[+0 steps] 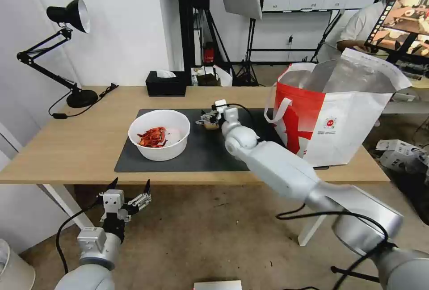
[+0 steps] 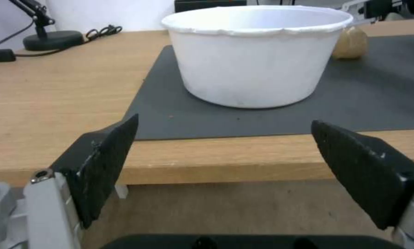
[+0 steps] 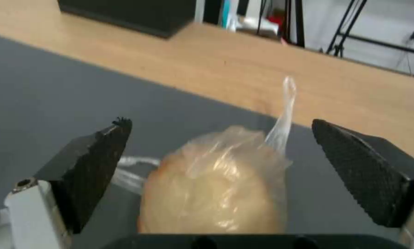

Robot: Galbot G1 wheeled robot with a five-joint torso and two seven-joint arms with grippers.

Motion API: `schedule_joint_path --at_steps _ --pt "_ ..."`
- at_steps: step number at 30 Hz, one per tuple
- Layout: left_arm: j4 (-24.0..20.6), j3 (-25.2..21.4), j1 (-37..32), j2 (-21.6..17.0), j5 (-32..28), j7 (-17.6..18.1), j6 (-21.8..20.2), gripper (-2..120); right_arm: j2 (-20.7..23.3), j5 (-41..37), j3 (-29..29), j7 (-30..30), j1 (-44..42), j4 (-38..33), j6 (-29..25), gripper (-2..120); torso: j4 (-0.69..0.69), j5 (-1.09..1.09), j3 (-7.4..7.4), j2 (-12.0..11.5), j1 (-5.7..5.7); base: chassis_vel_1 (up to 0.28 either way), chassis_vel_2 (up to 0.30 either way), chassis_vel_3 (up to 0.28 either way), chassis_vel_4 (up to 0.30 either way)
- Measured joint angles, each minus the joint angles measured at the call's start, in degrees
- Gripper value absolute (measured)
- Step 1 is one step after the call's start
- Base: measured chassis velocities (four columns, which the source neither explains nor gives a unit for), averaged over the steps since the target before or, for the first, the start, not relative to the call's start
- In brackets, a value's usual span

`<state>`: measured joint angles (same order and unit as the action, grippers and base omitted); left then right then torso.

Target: Pick up the trash from the table and place it into the takeout bag.

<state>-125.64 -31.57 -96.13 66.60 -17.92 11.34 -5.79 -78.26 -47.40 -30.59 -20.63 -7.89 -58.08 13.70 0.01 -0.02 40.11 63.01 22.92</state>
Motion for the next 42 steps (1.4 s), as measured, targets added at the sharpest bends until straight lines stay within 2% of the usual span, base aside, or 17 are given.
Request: schedule_joint_path --at_steps 2,12,14,16,19,20,22,23,26,27,30,31,35,37,38,39,42 --pt "0.19 -0.19 -0.08 -0.01 -0.12 0.0 0.19 100 -1.28 0.09 0.15 -0.57 0.39 1.31 3.23 100 -0.01 0.01 0.0 0.0 0.0 0.0 0.0 0.0 0.0" --pt "0.39 -0.25 -0.24 -0.11 -0.52 -0.05 0.04 100 -3.4 0.15 0.67 -2.42 -0.42 3.77 5.78 99 -0.02 0.01 -0.01 0.0 -0.01 0.0 0.0 0.0 0.0" --pt "0.5 -0.24 -0.2 -0.14 -0.54 -0.05 0.03 100 -3.87 -1.34 1.21 -4.06 -0.66 3.88 6.77 91 -0.02 0.02 -0.01 0.01 -0.01 0.0 0.0 0.0 0.0" --pt "0.53 -0.24 -0.2 -0.16 -0.54 -0.06 0.03 100 -3.96 -1.76 1.35 -4.51 -0.7 3.87 7.04 89 -0.02 0.02 0.0 0.01 0.0 0.0 0.0 0.0 0.0" --pt "0.6 -0.29 -0.28 -0.22 -0.54 -0.06 0.03 100 -4.1 -2.8 1.71 -5.94 -0.88 3.63 8.0 73 -0.01 0.02 -0.01 0.01 -0.01 0.0 0.0 0.0 0.0" --pt "0.6 -0.29 -0.28 -0.22 -0.54 -0.06 0.03 100 -4.1 -2.8 1.71 -5.94 -0.88 3.63 8.0 73 -0.01 0.02 -0.01 0.01 -0.01 0.0 0.0 0.0 0.0" --pt "0.5 -0.35 -0.49 -0.14 -0.49 -0.02 0.09 100 -3.77 -3.32 1.73 -6.63 -1.13 2.94 8.06 62 -0.01 0.02 0.0 0.01 -0.01 0.0 0.0 0.0 0.0" --pt "0.5 -0.35 -0.49 -0.14 -0.49 -0.02 0.09 100 -3.77 -3.32 1.73 -6.63 -1.13 2.94 8.06 62 -0.01 0.02 0.0 0.01 -0.01 0.0 0.0 0.0 0.0" --pt "0.51 -0.36 -0.54 -0.14 -0.42 0.02 0.36 100 -3.11 -4.08 1.7 -7.26 -1.3 1.82 8.07 46 -0.01 0.02 0.0 0.01 -0.01 0.0 0.0 0.0 0.0" --pt "0.51 -0.36 -0.54 -0.14 -0.42 0.02 0.36 100 -3.11 -4.08 1.7 -7.26 -1.3 1.82 8.07 46 -0.01 0.02 0.0 0.01 -0.01 0.0 0.0 0.0 0.0" --pt "0.66 -0.19 -0.52 -0.14 -0.24 0.07 0.9 100 -1.43 -5.37 1.7 -8.39 -2.03 -1.79 7.56 31 -0.01 0.02 -0.01 0.01 0.0 0.0 0.0 0.0 0.0" --pt "0.66 -0.19 -0.52 -0.14 -0.24 0.07 0.9 100 -1.43 -5.37 1.7 -8.39 -2.03 -1.79 7.56 31 -0.01 0.02 -0.01 0.01 0.0 0.0 0.0 0.0 0.0" --pt "0.25 -0.17 -0.72 -0.07 -0.13 0.13 1.11 100 2.03 -4.18 1.73 -10.33 -3.66 -8.66 5.14 18 -0.01 0.02 0.0 0.01 -0.01 0.0 0.0 0.0 0.0" --pt "-0.32 -0.45 -1.21 -0.04 -0.12 0.18 1.26 100 5.64 -1.57 2.45 -12.44 -5.8 -17.14 3.28 11 -0.02 0.04 -0.01 0.01 0.0 0.0 0.0 0.0 0.0" --pt "-0.53 -0.57 -1.43 -0.04 -0.12 0.19 1.41 100 7.26 -0.28 2.98 -13.03 -6.71 -20.65 2.48 10 -0.01 0.04 -0.01 0.01 -0.01 0.0 0.0 0.0 0.0" --pt "-0.53 -0.57 -1.43 -0.04 -0.12 0.19 1.41 100 7.26 -0.28 2.98 -13.03 -6.71 -20.65 2.48 10 -0.01 0.04 -0.01 0.01 -0.01 0.0 0.0 0.0 0.0" --pt "-1.19 -0.85 -2.07 -0.05 -0.07 0.25 1.79 100 12.07 1.39 5.29 -14.74 -9.36 -31.37 -0.39 8 -0.02 0.04 -0.01 0.01 -0.01 0.0 0.0 0.0 0.0"
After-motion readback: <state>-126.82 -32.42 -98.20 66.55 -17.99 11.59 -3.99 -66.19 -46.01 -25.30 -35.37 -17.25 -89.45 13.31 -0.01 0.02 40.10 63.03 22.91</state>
